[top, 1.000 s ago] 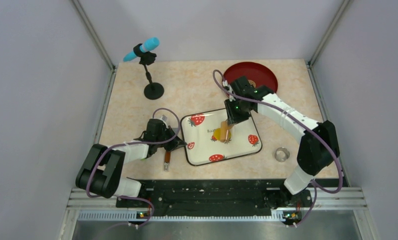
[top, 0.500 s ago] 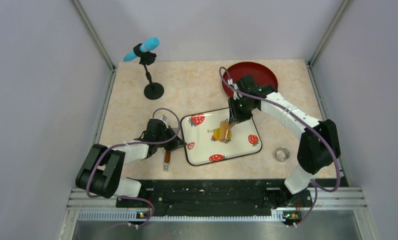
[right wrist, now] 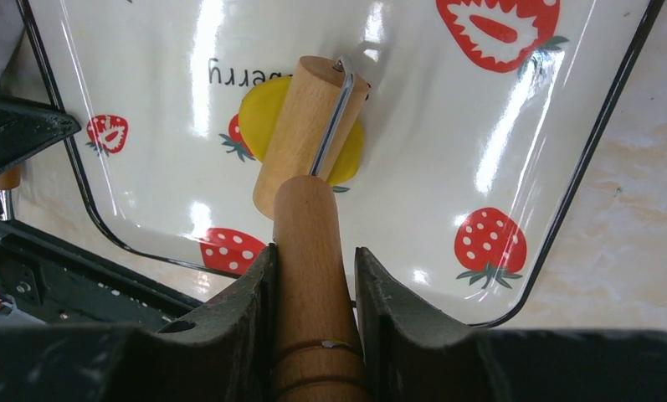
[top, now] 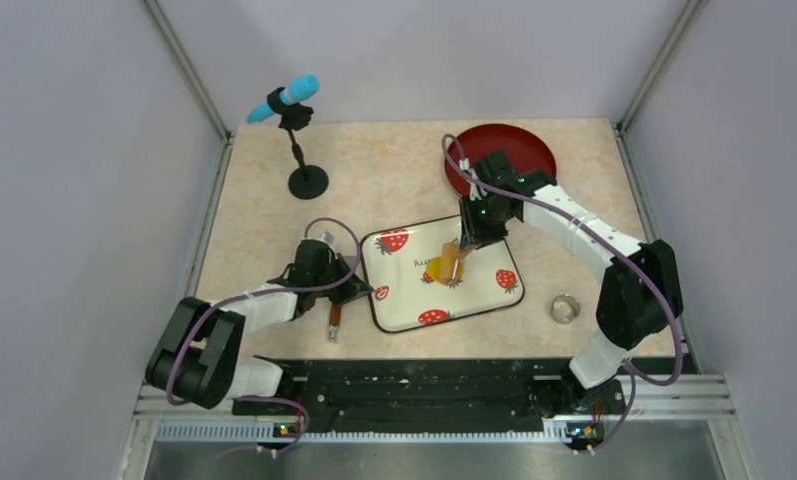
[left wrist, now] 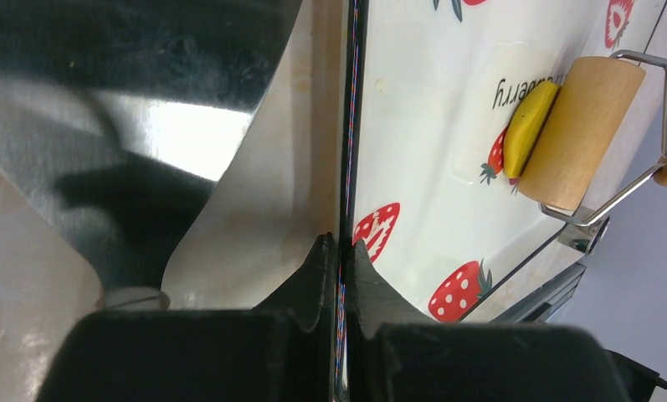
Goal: Roll out the dumpling wrappers from the dough
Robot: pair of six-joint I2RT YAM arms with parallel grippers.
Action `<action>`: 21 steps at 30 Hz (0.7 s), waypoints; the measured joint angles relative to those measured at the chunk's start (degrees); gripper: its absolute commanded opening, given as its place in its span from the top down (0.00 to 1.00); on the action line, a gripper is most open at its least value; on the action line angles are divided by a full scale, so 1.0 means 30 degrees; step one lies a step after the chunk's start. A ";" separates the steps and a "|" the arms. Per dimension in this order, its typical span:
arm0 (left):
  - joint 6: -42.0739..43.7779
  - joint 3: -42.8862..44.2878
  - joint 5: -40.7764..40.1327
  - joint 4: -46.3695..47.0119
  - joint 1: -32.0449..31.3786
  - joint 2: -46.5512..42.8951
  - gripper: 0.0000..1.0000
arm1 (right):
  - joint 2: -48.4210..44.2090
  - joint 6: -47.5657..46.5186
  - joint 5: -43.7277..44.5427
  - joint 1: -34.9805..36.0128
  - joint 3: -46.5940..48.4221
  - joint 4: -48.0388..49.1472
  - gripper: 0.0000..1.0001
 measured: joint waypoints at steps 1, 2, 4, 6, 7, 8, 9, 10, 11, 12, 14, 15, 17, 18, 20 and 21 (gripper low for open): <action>-0.0044 -0.0029 -0.0109 -0.0284 -0.0051 -0.0197 1.00 | -0.0058 0.0124 0.0022 0.0000 -0.0095 0.0029 1.00; -0.0080 -0.0095 -0.0197 -0.0568 -0.0058 -0.0437 1.00 | -0.0087 0.0226 0.0022 0.0000 -0.0168 0.0044 1.00; -0.0095 -0.0168 -0.0313 -0.1035 0.0044 -0.0780 1.00 | -0.0087 0.0488 -0.0066 0.0000 -0.0204 0.0051 1.00; -0.0073 -0.0197 -0.0321 -0.1275 0.0262 -0.0911 1.00 | -0.0087 0.0670 -0.0117 0.0000 -0.0255 0.0087 1.00; -0.0058 -0.0197 -0.0262 -0.1311 0.0379 -0.0911 1.00 | -0.0095 0.0750 -0.0160 0.0000 -0.0313 0.0138 1.00; -0.0029 -0.0197 -0.0226 -0.1333 0.0481 -0.0911 1.00 | -0.0095 0.0809 -0.0182 0.0000 -0.0313 0.0146 1.00; 0.0007 -0.0197 -0.0175 -0.1348 0.0583 -0.0911 1.00 | -0.0087 0.0860 -0.0189 0.0000 -0.0321 0.0160 1.00; 0.0058 -0.0189 -0.0095 -0.1370 0.0692 -0.0903 1.00 | -0.0087 0.0911 -0.0189 0.0000 -0.0321 0.0153 1.00; 0.0117 -0.0189 -0.0029 -0.1413 0.0823 -0.0903 1.00 | -0.0087 0.0991 -0.0189 0.0000 -0.0328 0.0160 1.00; 0.0175 -0.0189 0.0058 -0.1457 0.0954 -0.0896 1.00 | -0.0080 0.1042 -0.0197 0.0000 -0.0328 0.0160 1.00; 0.0284 -0.0189 0.0248 -0.1523 0.1290 -0.0896 1.00 | -0.0066 0.1173 -0.0204 0.0000 -0.0328 0.0160 1.00; 0.0342 -0.0189 0.0335 -0.1552 0.1494 -0.0896 1.00 | -0.0066 0.1209 -0.0219 0.0000 -0.0328 0.0168 1.00; 0.0481 -0.0189 0.0503 -0.1647 0.1814 -0.0896 1.00 | -0.0066 0.1333 -0.0248 0.0000 -0.0321 0.0175 1.00; 0.0568 -0.0182 0.0597 -0.1690 0.1938 -0.0896 1.00 | -0.0058 0.1384 -0.0248 0.0000 -0.0306 0.0153 1.00; 0.0736 -0.0131 0.0678 -0.1829 0.2076 -0.0896 1.00 | -0.0058 0.1479 -0.0240 0.0000 -0.0291 0.0109 1.00; 0.0794 -0.0109 0.0699 -0.1858 0.2091 -0.0896 1.00 | -0.0058 0.1486 -0.0233 0.0000 -0.0277 0.0073 1.00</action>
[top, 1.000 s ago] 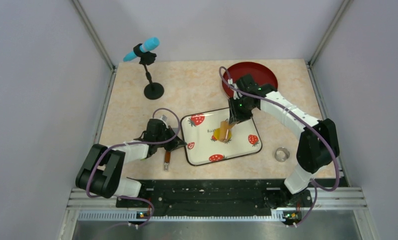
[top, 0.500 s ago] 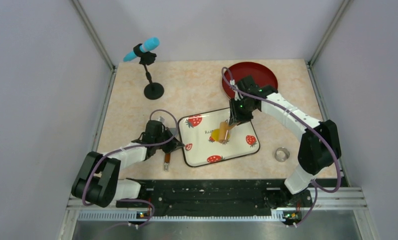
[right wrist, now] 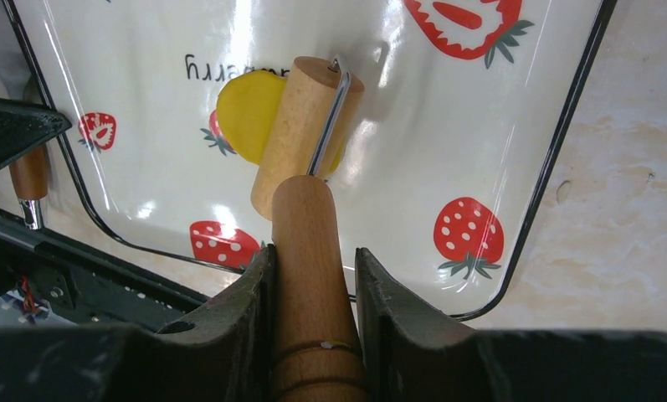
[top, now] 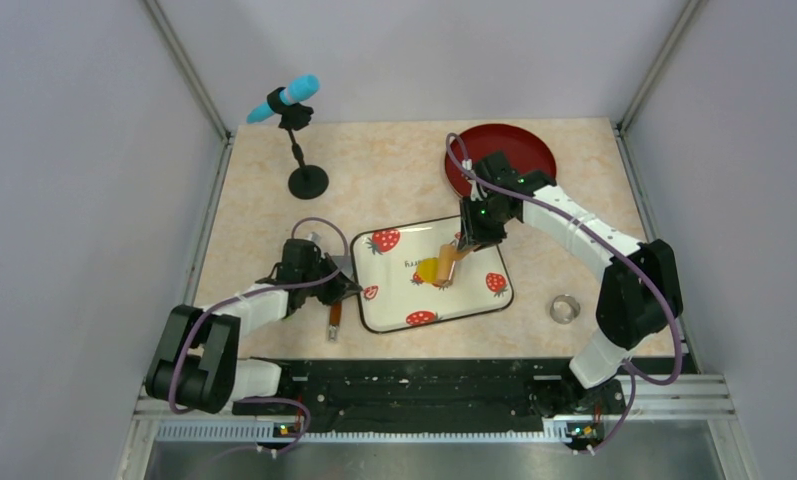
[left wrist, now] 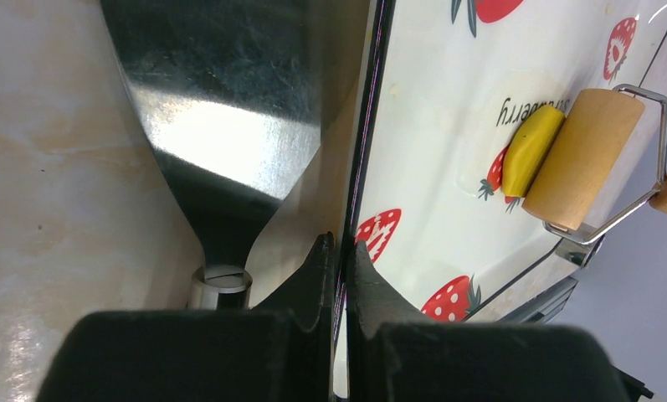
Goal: Roll out the dumpling wrappers from the dough
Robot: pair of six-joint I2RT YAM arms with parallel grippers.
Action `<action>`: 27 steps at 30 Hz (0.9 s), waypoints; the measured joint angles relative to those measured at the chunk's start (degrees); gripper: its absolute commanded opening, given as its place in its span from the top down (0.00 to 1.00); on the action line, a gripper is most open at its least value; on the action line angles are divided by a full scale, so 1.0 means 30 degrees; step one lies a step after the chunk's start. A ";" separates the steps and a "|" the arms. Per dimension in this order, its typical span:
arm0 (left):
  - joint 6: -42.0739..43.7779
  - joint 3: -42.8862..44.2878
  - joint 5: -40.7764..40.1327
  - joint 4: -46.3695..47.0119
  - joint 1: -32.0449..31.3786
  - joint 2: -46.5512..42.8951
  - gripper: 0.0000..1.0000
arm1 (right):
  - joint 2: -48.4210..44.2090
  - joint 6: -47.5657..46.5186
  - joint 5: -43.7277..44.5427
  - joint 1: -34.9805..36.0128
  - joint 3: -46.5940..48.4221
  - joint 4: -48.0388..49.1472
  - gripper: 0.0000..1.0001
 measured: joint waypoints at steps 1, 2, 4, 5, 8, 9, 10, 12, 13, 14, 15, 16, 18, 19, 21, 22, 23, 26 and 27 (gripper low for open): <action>0.0058 0.0029 -0.0007 -0.0102 0.0029 0.0000 1.00 | -0.0007 0.0007 0.0015 0.0000 0.0007 -0.0029 1.00; 0.0087 0.0044 0.0007 -0.0146 0.0073 -0.0007 1.00 | -0.0007 0.0022 0.0015 0.0000 0.0015 -0.0051 1.00; 0.0160 0.0058 0.0058 -0.0168 0.0117 -0.0007 1.00 | 0.0007 0.0036 0.0058 0.0000 0.0095 -0.0153 1.00; 0.0197 0.0058 0.0080 -0.0197 0.0153 -0.0007 1.00 | 0.0029 0.0036 0.0066 0.0000 0.0124 -0.0197 1.00; 0.0313 0.0066 0.0175 -0.0189 0.0219 -0.0007 1.00 | 0.0029 0.0051 0.0146 0.0000 0.0124 -0.0240 1.00; 0.0335 0.0066 0.0204 -0.0189 0.0240 -0.0007 1.00 | 0.0029 0.0073 0.0189 0.0000 0.0124 -0.0270 1.00; 0.0364 0.0066 0.0233 -0.0189 0.0255 -0.0007 1.00 | 0.0029 0.0117 0.0211 0.0000 0.0124 -0.0284 1.00; 0.0466 0.0066 0.0262 -0.0270 0.0313 -0.0029 1.00 | 0.0029 0.0138 0.0211 0.0000 0.0124 -0.0299 1.00; 0.0525 0.0066 0.0277 -0.0364 0.0408 -0.0095 1.00 | 0.0029 0.0138 0.0204 0.0000 0.0124 -0.0306 1.00; 0.0605 0.0066 0.0277 -0.0452 0.0532 -0.0153 1.00 | 0.0051 0.0153 0.0189 0.0000 0.0124 -0.0313 1.00; 0.0692 0.0066 0.0291 -0.0561 0.0670 -0.0211 1.00 | 0.0066 0.0160 0.0175 0.0000 0.0124 -0.0313 1.00; 0.0780 0.0066 0.0335 -0.0627 0.0772 -0.0240 1.00 | 0.0087 0.0168 0.0168 0.0000 0.0131 -0.0313 1.00; 0.0940 0.0066 0.0423 -0.0714 0.0947 -0.0255 1.00 | 0.0117 0.0168 0.0182 0.0000 0.0160 -0.0328 1.00; 0.1035 0.0066 0.0488 -0.0729 0.1005 -0.0255 1.00 | 0.0124 0.0146 0.0204 0.0000 0.0211 -0.0364 1.00; 0.1188 0.0066 0.0576 -0.0758 0.1100 -0.0255 1.00 | 0.0146 0.0124 0.0357 0.0000 0.0233 -0.0372 1.00; 0.1290 0.0066 0.0627 -0.0765 0.1144 -0.0255 1.00 | 0.0146 0.0117 0.0452 0.0000 0.0233 -0.0401 1.00; 0.1421 0.0080 0.0648 -0.0816 0.1188 -0.0255 1.00 | 0.0146 0.0044 0.0627 0.0000 0.0248 -0.0510 1.00; 0.1756 0.0219 0.0663 -0.1064 0.1246 -0.0255 1.00 | 0.0124 -0.0299 0.1093 0.0015 0.0240 -0.1209 1.00; 0.1814 0.0262 0.0670 -0.1151 0.1268 -0.0255 1.00 | 0.0124 -0.0328 0.1144 0.0015 0.0240 -0.1202 1.00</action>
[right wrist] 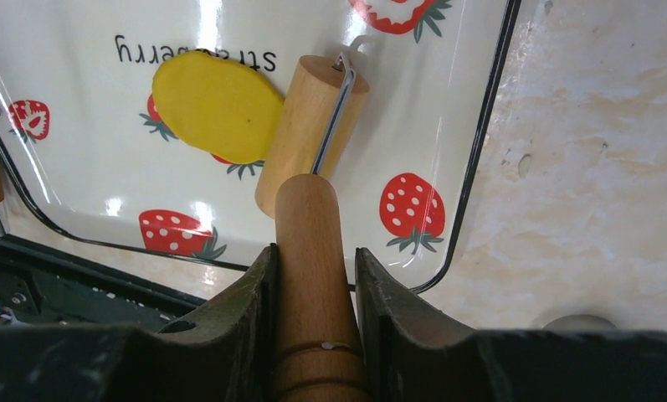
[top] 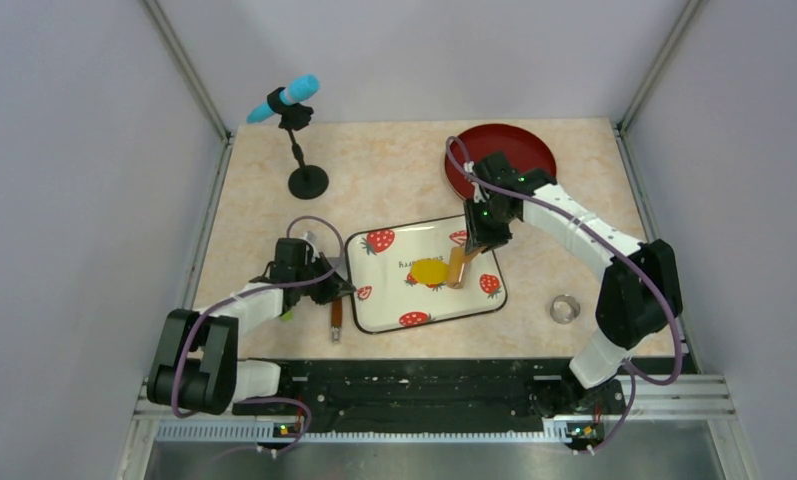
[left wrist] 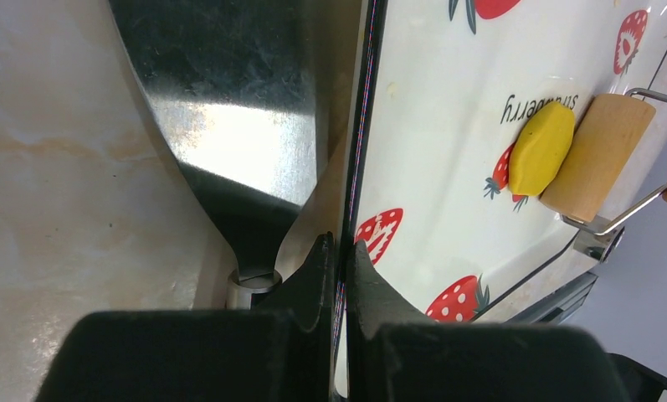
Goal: Roll out the dumpling wrappers from the dough
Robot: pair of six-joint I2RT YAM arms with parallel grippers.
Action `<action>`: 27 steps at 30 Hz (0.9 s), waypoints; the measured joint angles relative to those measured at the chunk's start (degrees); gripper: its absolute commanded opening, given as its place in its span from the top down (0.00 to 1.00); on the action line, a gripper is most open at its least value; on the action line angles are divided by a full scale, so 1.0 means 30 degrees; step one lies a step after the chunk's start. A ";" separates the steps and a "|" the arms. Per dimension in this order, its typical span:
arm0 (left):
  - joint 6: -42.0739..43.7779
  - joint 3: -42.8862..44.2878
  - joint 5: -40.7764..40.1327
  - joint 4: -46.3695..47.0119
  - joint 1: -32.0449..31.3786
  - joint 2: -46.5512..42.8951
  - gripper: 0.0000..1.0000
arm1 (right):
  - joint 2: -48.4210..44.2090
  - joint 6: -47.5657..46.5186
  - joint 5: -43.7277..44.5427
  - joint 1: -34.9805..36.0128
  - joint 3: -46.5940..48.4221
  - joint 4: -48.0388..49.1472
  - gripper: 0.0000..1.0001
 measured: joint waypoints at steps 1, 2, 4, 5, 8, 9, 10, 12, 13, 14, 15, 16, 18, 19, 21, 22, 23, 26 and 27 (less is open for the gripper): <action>0.0087 0.0022 0.0015 -0.0036 0.0000 0.0000 1.00 | 0.0000 -0.0015 0.0051 0.0007 0.0000 0.0000 1.00; 0.0146 0.0022 0.0022 -0.0036 0.0000 0.0000 1.00 | 0.0000 -0.0022 0.0051 0.0044 0.0000 0.0007 1.00; 0.0233 0.0022 0.0066 -0.0022 0.0000 0.0000 1.00 | -0.0015 -0.0051 0.0051 0.0073 0.0000 0.0029 1.00; 0.0262 0.0022 0.0095 -0.0015 0.0007 0.0015 1.00 | -0.0036 -0.0124 0.0051 0.0095 0.0000 0.0058 1.00; 0.0401 0.0022 0.0299 0.0095 0.0066 0.0153 1.00 | -0.0321 -0.0481 0.0058 0.0262 0.0058 0.0168 1.00; 0.0474 0.0029 0.0437 0.0138 0.0131 0.0226 1.00 | -0.0430 -0.0707 0.0087 0.0357 0.0168 0.0182 1.00; 0.0561 0.0029 0.0561 0.0197 0.0175 0.0299 1.00 | -0.0459 -0.0889 0.0153 0.0408 0.0284 0.0153 1.00; 0.0678 0.0058 0.0801 0.0248 0.0277 0.0430 1.00 | -0.0481 -0.1341 0.0525 0.0568 0.0554 -0.0168 1.00; 0.0714 0.0073 0.0852 0.0255 0.0306 0.0474 1.00 | -0.0503 -0.1596 0.0736 0.0619 0.0685 -0.0386 1.00; 0.0750 0.0080 0.0903 0.0255 0.0328 0.0510 1.00 | -0.0503 -0.1858 0.0925 0.0663 0.0816 -0.0619 1.00; 0.0758 0.0087 0.0954 0.0255 0.0350 0.0517 1.00 | -0.0503 -0.2106 0.1086 0.0707 0.0925 -0.0794 1.00; 0.0780 0.0087 0.0962 0.0255 0.0364 0.0517 1.00 | -0.0503 -0.2331 0.1253 0.0729 0.1071 -0.0969 1.00; 0.0845 0.0087 0.0954 0.0255 0.0386 0.0517 1.00 | -0.0503 -0.2688 0.1290 0.0765 0.1362 -0.1093 1.00; 0.0882 0.0087 0.0954 0.0255 0.0401 0.0510 1.00 | -0.0503 -0.2783 0.1275 0.0831 0.1545 -0.1078 1.00; 0.0918 0.0087 0.0962 0.0255 0.0415 0.0510 1.00 | -0.0503 -0.3060 0.1260 0.1115 0.2062 -0.0933 1.00; 0.0940 0.0087 0.0962 0.0255 0.0415 0.0510 1.00 | -0.0503 -0.3155 0.1239 0.1304 0.2310 -0.0816 1.00; 0.0962 0.0087 0.0962 0.0255 0.0415 0.0510 1.00 | -0.0503 -0.3249 0.1217 0.1566 0.2594 -0.0670 1.00; 0.1005 0.0087 0.0962 0.0255 0.0415 0.0510 1.00 | -0.0481 -0.3461 0.1151 0.2266 0.3308 -0.0430 1.00; 0.1020 0.0087 0.0962 0.0255 0.0415 0.0510 1.00 | -0.0437 -0.3534 0.1100 0.2477 0.3570 -0.0364 1.00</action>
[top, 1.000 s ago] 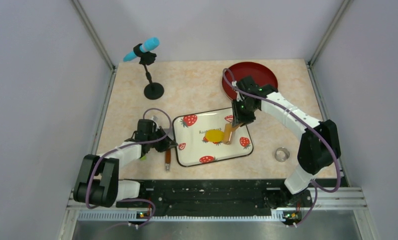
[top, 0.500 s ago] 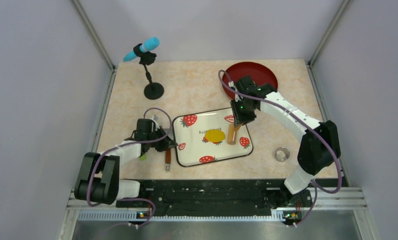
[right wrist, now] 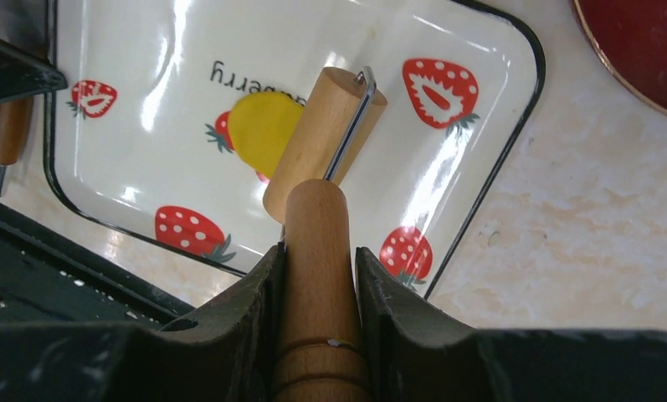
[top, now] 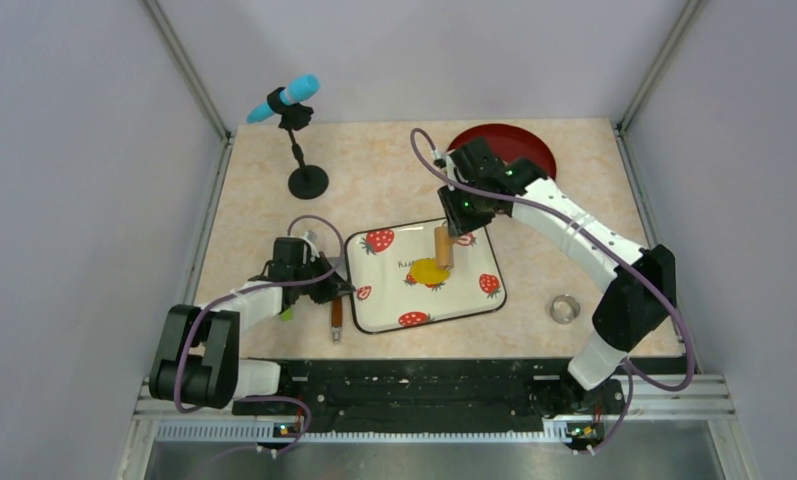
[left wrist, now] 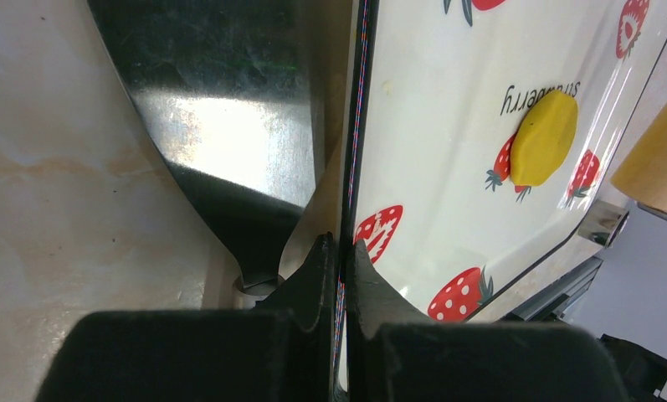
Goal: Roll out the dumpling wrappers from the dough
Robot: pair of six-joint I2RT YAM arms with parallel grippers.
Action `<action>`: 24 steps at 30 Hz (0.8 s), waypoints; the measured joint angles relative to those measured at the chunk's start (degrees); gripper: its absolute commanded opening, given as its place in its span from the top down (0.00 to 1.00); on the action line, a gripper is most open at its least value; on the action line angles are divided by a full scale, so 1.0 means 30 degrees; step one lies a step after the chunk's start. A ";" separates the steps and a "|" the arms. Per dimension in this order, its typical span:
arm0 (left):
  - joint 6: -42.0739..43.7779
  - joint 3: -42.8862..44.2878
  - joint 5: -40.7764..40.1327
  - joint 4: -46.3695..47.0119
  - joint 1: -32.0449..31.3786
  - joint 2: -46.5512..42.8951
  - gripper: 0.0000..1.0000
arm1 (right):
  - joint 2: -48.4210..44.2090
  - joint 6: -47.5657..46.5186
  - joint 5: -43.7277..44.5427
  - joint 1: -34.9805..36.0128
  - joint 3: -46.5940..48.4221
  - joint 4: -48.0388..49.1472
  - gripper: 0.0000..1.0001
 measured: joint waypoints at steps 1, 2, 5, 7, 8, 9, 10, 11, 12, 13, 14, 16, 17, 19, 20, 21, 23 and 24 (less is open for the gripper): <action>0.0007 0.0000 0.0000 0.0007 0.0000 0.0000 1.00 | 0.0095 -0.0051 -0.0044 0.0168 0.0306 0.0000 1.00; 0.0015 0.0000 0.0007 0.0007 0.0000 0.0000 1.00 | 0.0277 -0.0087 -0.0044 0.0306 0.0685 -0.0022 1.00; 0.0044 0.0000 0.0000 0.0007 0.0000 0.0000 1.00 | 0.1005 -0.0240 0.0066 0.0539 0.1319 0.0124 1.00; 0.0058 0.0000 0.0007 0.0007 0.0000 0.0000 1.00 | 0.1501 -0.0379 0.0182 0.0605 0.1319 0.0168 1.00; 0.0066 0.0000 0.0007 0.0007 0.0000 0.0000 1.00 | 0.1741 -0.0408 0.0197 0.0612 0.1268 0.0138 1.00; 0.0073 0.0000 0.0007 0.0007 0.0000 0.0000 1.00 | 0.1931 -0.0423 0.0211 0.0619 0.1231 0.0102 1.00; 0.0073 0.0000 0.0007 0.0007 0.0000 0.0000 1.00 | 0.2113 -0.0481 0.0255 0.0619 0.1020 0.0160 1.00; 0.0073 0.0000 0.0007 0.0007 0.0000 0.0000 1.00 | 0.2178 -0.0495 0.0284 0.0619 0.0867 0.0175 1.00; 0.0073 0.0000 0.0007 0.0007 0.0000 0.0000 1.00 | 0.2186 -0.0495 0.0284 0.0619 0.0612 0.0204 1.00; 0.0073 0.0000 0.0007 0.0007 0.0000 0.0000 1.00 | 0.2178 -0.0495 0.0277 0.0619 0.0386 0.0204 1.00; 0.0073 0.0000 0.0007 0.0007 0.0000 0.0000 1.00 | 0.2178 -0.0495 0.0262 0.0619 0.0262 0.0284 1.00; 0.0073 0.0000 0.0007 0.0007 0.0000 0.0000 1.00 | 0.2171 -0.0459 0.0270 0.0619 0.0153 0.0495 1.00; 0.0073 0.0000 0.0007 0.0007 0.0000 0.0000 1.00 | 0.2171 -0.0423 0.0299 0.0619 0.0138 0.0546 1.00; 0.0073 0.0000 0.0007 0.0007 0.0000 0.0000 1.00 | 0.2171 -0.0335 0.0401 0.0619 0.0029 0.0678 1.00; 0.0073 0.0000 0.0007 0.0007 0.0000 0.0000 1.00 | 0.2178 -0.0306 0.0430 0.0619 0.0029 0.0699 1.00; 0.0073 0.0000 0.0007 0.0007 0.0000 0.0000 1.00 | 0.2215 -0.0248 0.0466 0.0619 0.0029 0.0707 1.00; 0.0073 0.0000 0.0007 0.0007 0.0000 0.0000 1.00 | 0.2331 -0.0066 0.0554 0.0619 0.0066 0.0736 1.00; 0.0073 0.0000 0.0007 0.0007 0.0000 0.0000 1.00 | 0.2397 0.0022 0.0568 0.0612 0.0117 0.0743 1.00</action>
